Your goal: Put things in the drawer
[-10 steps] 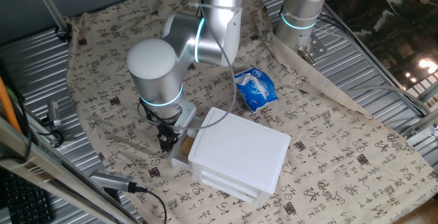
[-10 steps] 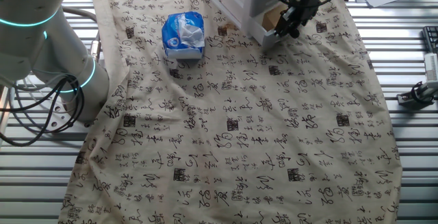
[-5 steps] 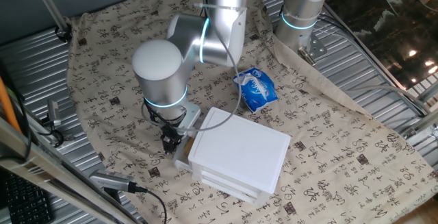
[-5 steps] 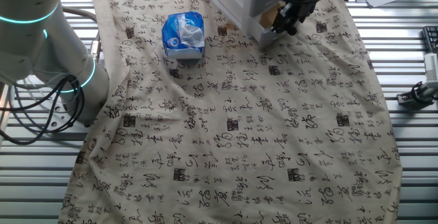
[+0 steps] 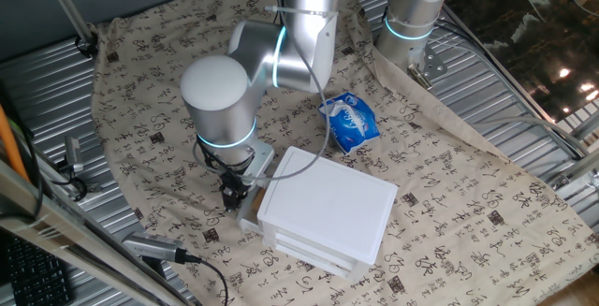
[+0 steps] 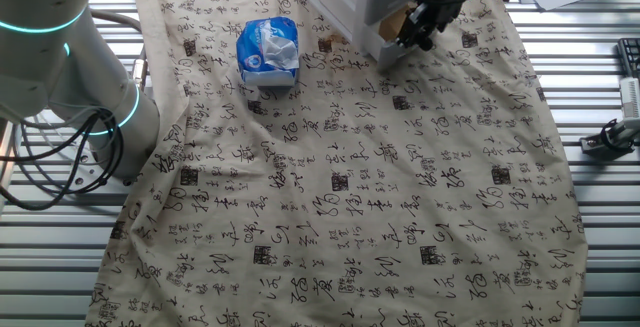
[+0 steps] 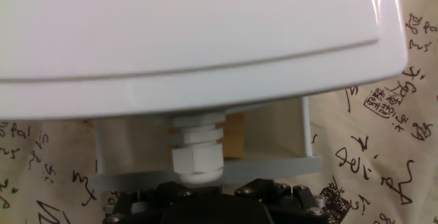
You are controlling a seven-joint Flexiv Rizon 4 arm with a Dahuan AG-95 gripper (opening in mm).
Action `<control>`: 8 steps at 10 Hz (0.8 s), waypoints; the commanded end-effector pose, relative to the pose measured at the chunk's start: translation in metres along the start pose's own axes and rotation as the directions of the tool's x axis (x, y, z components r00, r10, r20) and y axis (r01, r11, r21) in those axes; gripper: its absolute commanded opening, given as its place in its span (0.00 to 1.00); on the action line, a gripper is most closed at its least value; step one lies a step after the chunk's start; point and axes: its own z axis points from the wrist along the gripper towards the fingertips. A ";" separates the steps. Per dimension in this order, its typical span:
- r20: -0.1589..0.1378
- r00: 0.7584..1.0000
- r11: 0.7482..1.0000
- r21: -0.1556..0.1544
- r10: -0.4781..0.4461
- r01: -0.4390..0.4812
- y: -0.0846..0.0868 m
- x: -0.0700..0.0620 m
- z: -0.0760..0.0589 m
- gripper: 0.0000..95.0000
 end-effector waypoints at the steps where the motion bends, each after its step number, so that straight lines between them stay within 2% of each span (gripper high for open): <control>1: 0.002 1.000 1.000 0.001 0.000 0.000 0.001 0.004 -0.003 0.80; 4: 0.006 1.000 1.000 0.005 0.006 -0.006 0.001 0.014 -0.010 0.80; 5: 0.004 1.000 1.000 0.003 0.014 -0.014 -0.002 0.020 -0.015 0.60; 7: -0.011 0.999 0.999 0.010 0.033 -0.033 -0.005 0.030 -0.018 0.60; 8: -0.004 0.999 0.999 0.014 0.046 -0.046 -0.007 0.038 -0.017 0.60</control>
